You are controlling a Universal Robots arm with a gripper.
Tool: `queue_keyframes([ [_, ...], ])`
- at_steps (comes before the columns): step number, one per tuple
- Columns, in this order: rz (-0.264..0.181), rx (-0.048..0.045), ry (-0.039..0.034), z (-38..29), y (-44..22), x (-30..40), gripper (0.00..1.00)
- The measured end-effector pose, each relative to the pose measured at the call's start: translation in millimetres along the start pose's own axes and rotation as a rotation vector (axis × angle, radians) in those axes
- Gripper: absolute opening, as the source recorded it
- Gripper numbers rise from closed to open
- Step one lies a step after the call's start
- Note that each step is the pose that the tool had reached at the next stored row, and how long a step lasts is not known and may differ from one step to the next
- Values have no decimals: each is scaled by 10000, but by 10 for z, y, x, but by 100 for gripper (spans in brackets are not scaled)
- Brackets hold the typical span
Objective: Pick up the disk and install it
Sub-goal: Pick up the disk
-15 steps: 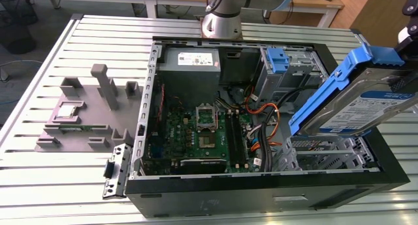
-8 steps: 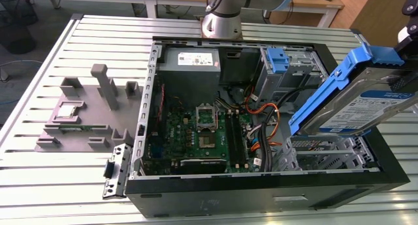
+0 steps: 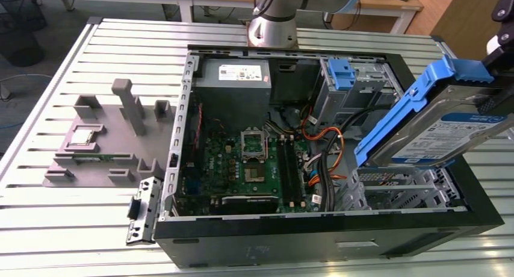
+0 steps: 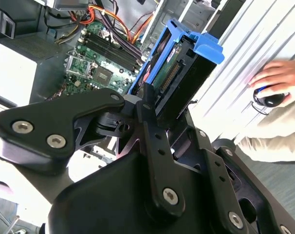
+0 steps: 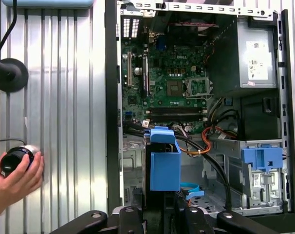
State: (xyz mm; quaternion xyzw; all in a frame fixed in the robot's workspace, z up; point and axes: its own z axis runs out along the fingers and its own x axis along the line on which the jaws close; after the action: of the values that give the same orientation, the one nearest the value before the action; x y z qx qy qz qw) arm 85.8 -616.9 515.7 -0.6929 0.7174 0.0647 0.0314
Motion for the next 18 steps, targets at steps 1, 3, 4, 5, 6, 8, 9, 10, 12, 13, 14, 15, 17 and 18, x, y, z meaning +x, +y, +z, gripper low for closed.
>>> queue_keyframes([
  [1, -2, 10, -13, 6, 0, 1, 35],
  [3, -4, 11, -18, 16, -4, -6, 35],
  [4, -3, 11, -18, 21, -10, -12, 35],
  [5, -2, 11, -17, 25, -20, -20, 35],
  [6, -3, 11, -17, 33, -29, -33, 35],
  [8, -3, 11, -15, 56, -51, -62, 35],
  [9, -3, 12, -10, 71, -65, -82, 35],
  [10, -3, 12, -3, 85, -78, -103, 35],
  [12, -2, 12, 3, 113, -113, -142, 35],
  [13, -2, 12, 2, 122, -135, -152, 35],
  [14, -3, 11, 3, 127, -154, -157, 35],
  [15, -3, 12, 1, 136, -167, -158, 35],
  [17, -2, 12, 3, 160, -198, -157, 35],
  [18, -1, 12, 4, 172, -213, -159, 35],
])
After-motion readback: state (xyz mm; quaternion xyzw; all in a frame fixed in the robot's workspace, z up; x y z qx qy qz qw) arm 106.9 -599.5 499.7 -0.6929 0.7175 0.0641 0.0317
